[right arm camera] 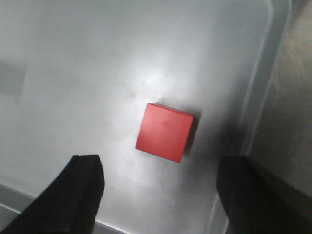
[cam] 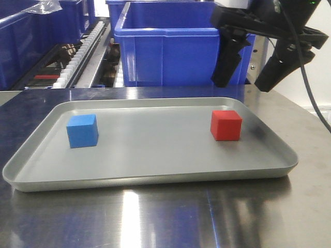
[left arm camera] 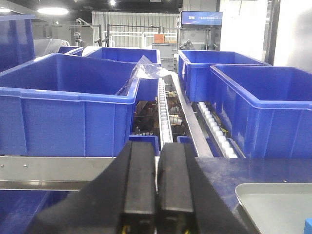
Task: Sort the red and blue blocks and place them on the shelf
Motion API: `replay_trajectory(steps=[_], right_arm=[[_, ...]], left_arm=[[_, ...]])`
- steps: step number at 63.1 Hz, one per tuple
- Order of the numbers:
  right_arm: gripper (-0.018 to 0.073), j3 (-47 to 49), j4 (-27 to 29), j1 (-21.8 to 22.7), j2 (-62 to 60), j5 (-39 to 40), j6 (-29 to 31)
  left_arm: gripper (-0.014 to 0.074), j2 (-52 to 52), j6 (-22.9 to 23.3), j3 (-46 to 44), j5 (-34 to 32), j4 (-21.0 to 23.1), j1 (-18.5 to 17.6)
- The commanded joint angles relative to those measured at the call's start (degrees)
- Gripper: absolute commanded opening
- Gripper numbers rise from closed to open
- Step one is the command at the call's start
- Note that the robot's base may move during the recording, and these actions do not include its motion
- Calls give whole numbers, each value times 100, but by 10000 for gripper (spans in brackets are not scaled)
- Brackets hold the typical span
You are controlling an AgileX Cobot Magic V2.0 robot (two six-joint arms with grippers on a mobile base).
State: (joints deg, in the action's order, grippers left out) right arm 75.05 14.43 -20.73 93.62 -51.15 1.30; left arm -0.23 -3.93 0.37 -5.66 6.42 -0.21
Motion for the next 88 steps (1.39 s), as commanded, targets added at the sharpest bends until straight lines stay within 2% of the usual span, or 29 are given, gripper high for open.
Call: replay_trajectory(steps=[1,9,20,29,42,56,64,75,88], right_arm=[[594,214,138,-74,-212,287,-130],[593,214,-8,-249,-167,481,-289],[592,214,-852,-436,107,313,-923],[592,221,-1219,-453,179,272,-1183],[592,221,-1246,-453,208,400,-1232],[592,221,-1196,-490,331,413,-1237],[592,221,-1178,-490,412,396,-1237],[592,221,-1178,-490,447,403,-1237],[592,221,-1178,-490,451,448,-1237]], left_arm=[[84,-96,24,218,-467,32,5],[84,-96,24,218,-467,32,5],[84,-96,24,218,-467,32,5],[84,-96,24,218,-467,32,5],[84,-96,24,218,-467,62,5],[84,-96,112,-13,-388,72,-240],[85,-96,112,-557,638,72,-320],[99,-92,75,-1292,1594,-52,-333],[277,312,75,-2188,3202,-96,-333]])
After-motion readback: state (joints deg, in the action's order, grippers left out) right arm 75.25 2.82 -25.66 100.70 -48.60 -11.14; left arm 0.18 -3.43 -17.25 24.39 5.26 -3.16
